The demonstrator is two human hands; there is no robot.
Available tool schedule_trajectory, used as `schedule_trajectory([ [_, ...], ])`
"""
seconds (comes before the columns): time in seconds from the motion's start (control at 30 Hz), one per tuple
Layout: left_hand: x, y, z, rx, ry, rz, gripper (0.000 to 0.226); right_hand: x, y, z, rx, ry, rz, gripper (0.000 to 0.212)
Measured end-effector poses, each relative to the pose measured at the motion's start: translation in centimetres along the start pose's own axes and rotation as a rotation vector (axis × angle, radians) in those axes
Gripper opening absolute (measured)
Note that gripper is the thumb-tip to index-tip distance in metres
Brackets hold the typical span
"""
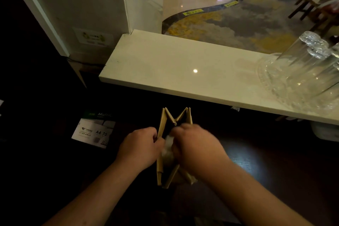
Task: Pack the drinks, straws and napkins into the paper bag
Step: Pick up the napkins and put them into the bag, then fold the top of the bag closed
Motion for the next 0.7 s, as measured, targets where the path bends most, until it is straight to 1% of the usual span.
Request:
schedule_trajectory([
  [0.07, -0.3, -0.1, 0.1, -0.031, 0.061, 0.010, 0.037, 1.6, -1.3, 1.2, 0.014, -0.112, 0.030, 0.036],
  [0.1, -0.5, -0.3, 0.1, -0.042, 0.101, 0.020, 0.036, 2.5, -1.9, 1.4, 0.010, -0.128, 0.044, 0.042],
  [0.17, -0.9, -0.5, 0.1, -0.027, 0.189, 0.036, 0.035, 4.3, -3.0, 1.0, -0.029, -0.074, 0.046, 0.055],
  [0.2, -1.1, -0.6, 0.1, -0.014, 0.248, 0.044, 0.034, 5.0, -3.6, 0.5, -0.078, -0.026, 0.037, 0.057],
  [0.23, -1.3, -0.6, 0.0, -0.004, 0.319, 0.054, 0.032, 5.7, -4.0, 0.0, -0.149, 0.014, 0.030, 0.054],
  [0.3, -1.7, -0.5, -0.2, 0.038, 0.457, 0.066, 0.025, 6.4, -4.8, -0.9, -0.289, 0.072, 0.012, 0.038],
  [0.37, -1.6, -0.4, -0.1, 0.098, 0.519, 0.051, 0.017, 6.5, -5.9, -1.1, -0.362, 0.081, -0.019, 0.020],
  [0.4, -1.4, -0.4, 0.2, 0.132, 0.502, 0.036, 0.015, 6.3, -6.5, -1.0, -0.379, 0.083, -0.045, 0.015],
  [0.43, -0.9, -0.5, 0.6, 0.177, 0.448, 0.010, 0.014, 6.0, -7.4, -0.8, -0.385, 0.080, -0.080, 0.012],
  [0.5, 0.6, -1.1, 1.7, 0.305, 0.247, -0.095, 0.014, 4.8, -9.8, -0.4, -0.373, 0.102, -0.197, 0.004],
  [0.57, 2.2, -2.5, 2.8, 0.387, 0.036, -0.267, 0.008, 2.6, -12.9, -0.4, -0.293, 0.216, -0.391, 0.013],
  [0.6, 2.9, -3.2, 3.0, 0.401, -0.023, -0.334, 0.006, 1.3, -14.0, -0.6, -0.249, 0.302, -0.476, 0.014],
  [0.63, 3.5, -4.0, 3.0, 0.410, -0.047, -0.381, 0.005, 0.1, -14.6, -1.0, -0.218, 0.381, -0.525, 0.015],
  [0.7, 4.6, -5.4, 2.4, 0.441, -0.035, -0.460, 0.004, -2.0, -14.7, -2.0, -0.187, 0.499, -0.564, 0.017],
])
Point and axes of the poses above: each hand's wrist, its own x-axis towards the middle knuckle, its own z-axis out of the back of the hand, y = z × x, the point moved 5 cm from there along x, towards the middle knuckle, and after that the axes turned 7 degrees about -x, right-handed, at the moved point
